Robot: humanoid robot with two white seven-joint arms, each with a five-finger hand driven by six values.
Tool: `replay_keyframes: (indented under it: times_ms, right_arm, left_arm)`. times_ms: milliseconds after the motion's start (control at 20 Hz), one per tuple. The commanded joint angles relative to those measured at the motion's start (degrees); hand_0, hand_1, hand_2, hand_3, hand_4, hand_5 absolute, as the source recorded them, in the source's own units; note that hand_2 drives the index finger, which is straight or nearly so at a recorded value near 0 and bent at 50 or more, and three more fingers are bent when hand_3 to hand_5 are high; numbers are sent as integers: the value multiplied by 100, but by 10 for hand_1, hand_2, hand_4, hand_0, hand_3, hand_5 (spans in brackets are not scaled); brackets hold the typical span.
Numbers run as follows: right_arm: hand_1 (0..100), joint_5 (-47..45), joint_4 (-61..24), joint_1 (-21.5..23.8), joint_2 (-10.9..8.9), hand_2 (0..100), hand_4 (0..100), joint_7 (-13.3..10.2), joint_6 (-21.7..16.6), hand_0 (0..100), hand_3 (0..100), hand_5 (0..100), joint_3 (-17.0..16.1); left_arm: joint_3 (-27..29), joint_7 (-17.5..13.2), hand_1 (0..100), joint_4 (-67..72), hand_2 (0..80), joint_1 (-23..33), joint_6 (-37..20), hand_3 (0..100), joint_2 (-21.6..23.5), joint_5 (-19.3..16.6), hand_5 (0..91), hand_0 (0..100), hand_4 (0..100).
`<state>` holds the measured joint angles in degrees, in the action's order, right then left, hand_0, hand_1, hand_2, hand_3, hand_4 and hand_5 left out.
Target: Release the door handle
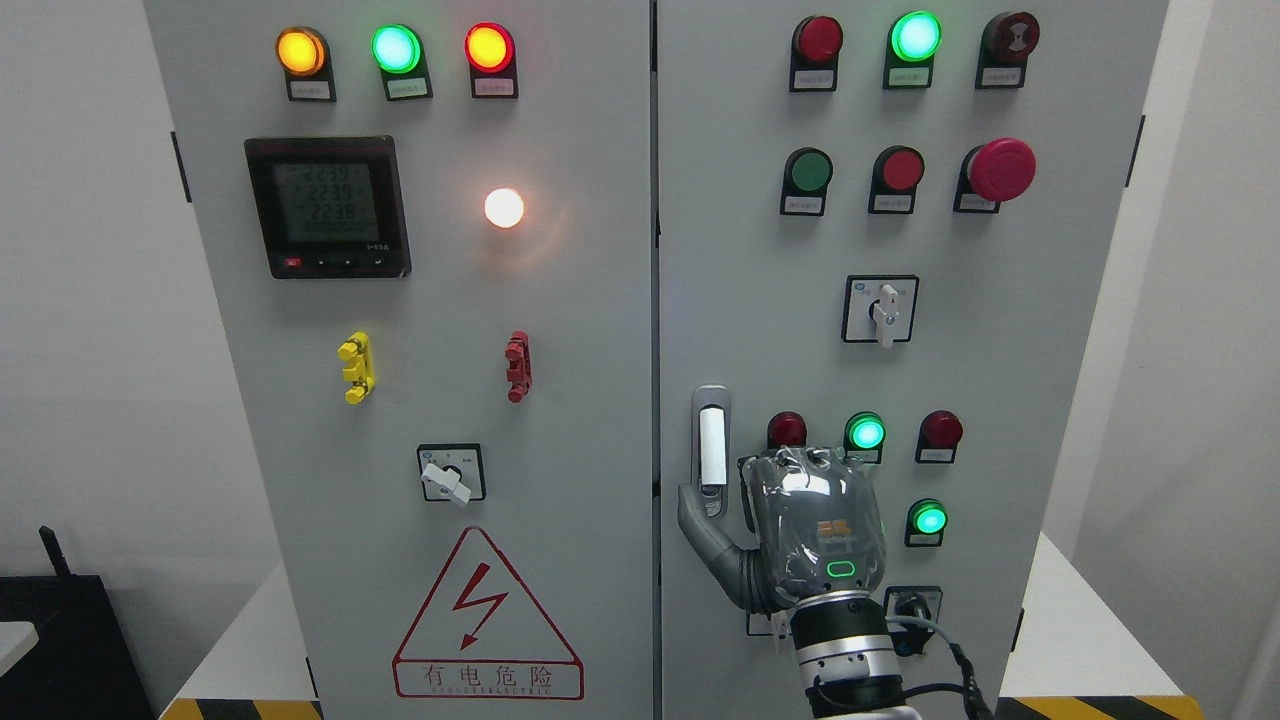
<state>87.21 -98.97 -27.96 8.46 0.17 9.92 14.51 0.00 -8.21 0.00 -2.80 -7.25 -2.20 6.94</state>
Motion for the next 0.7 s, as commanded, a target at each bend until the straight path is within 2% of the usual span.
replay_keyframes:
  times_ms: [0,650]
  right_arm:
    - [80,-11,-52,36,15,955,917,-35,2,392,1000,912,-1]
    - [91,7,-78,36,15,959,918,-35,2,425,1000,914,8]
  left_arm:
    - [62,3,389,97,0,-1,22,0,0,0,0,120,0]
    - [62,3,389,97,0,-1,31,0,0,0,0,120,0]
